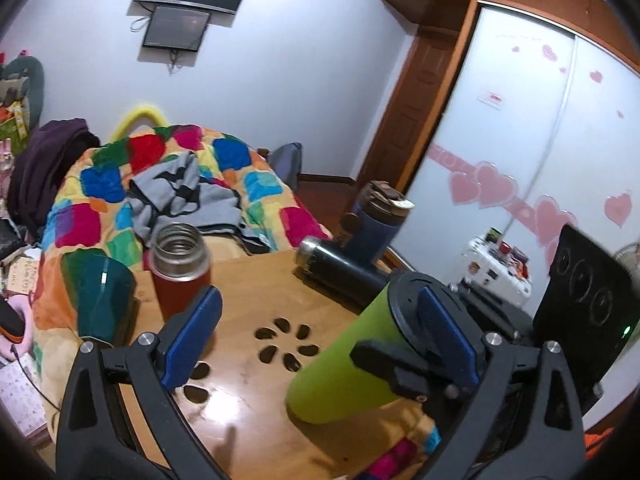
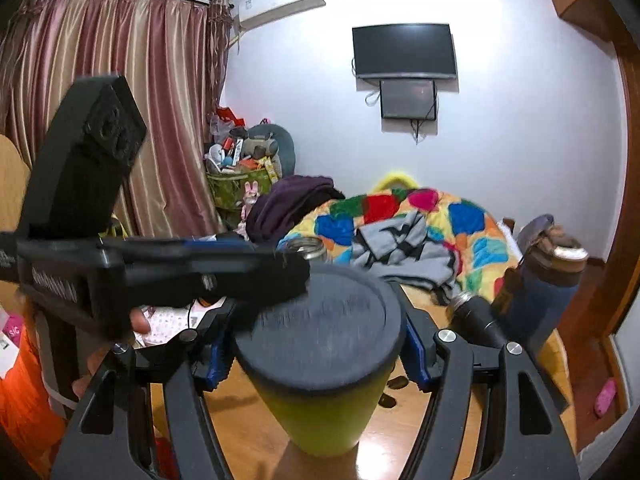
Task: Flip cup upside down
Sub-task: 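Rotate the tumbler upright with the dark base up and set it down, then open the right gripper and withdraw from the tumbler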
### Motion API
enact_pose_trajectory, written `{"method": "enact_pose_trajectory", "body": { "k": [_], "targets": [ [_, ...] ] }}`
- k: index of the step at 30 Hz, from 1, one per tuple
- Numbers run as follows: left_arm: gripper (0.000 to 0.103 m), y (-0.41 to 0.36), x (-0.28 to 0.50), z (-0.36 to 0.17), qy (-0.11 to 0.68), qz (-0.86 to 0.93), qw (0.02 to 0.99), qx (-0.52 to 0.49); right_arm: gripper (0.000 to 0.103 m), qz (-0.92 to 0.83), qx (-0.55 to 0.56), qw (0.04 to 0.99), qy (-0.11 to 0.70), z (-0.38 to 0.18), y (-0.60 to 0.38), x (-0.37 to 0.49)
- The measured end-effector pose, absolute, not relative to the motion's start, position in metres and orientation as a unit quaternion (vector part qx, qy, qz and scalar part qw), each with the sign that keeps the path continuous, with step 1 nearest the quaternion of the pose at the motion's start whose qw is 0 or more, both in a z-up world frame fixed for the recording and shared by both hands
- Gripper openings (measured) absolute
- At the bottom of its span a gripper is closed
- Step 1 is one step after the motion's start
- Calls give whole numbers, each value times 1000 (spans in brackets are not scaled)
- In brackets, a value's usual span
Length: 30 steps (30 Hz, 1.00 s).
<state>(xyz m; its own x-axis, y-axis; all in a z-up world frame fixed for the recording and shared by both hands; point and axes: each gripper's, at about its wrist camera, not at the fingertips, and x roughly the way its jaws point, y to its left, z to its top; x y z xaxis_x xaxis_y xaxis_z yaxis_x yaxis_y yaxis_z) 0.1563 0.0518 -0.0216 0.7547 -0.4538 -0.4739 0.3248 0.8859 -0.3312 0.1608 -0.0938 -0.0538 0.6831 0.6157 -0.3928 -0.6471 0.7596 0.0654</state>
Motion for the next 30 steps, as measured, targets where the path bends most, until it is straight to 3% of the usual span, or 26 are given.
{"method": "enact_pose_trajectory", "body": {
  "k": [7, 21, 26, 30],
  "targets": [
    [101, 58, 160, -26, 275, -200, 933, -114, 65, 356, -29, 904, 234, -82, -89, 168],
    [100, 49, 120, -1, 213, -155, 962, -77, 66, 362, -15, 907, 214, -57, -117, 144],
    [100, 44, 92, 10, 184, -122, 974, -51, 84, 343, -14, 923, 175, -36, -135, 119],
    [100, 37, 74, 11, 175, -103, 979, -38, 84, 317, -10, 937, 148, -20, -149, 102]
  ]
}}
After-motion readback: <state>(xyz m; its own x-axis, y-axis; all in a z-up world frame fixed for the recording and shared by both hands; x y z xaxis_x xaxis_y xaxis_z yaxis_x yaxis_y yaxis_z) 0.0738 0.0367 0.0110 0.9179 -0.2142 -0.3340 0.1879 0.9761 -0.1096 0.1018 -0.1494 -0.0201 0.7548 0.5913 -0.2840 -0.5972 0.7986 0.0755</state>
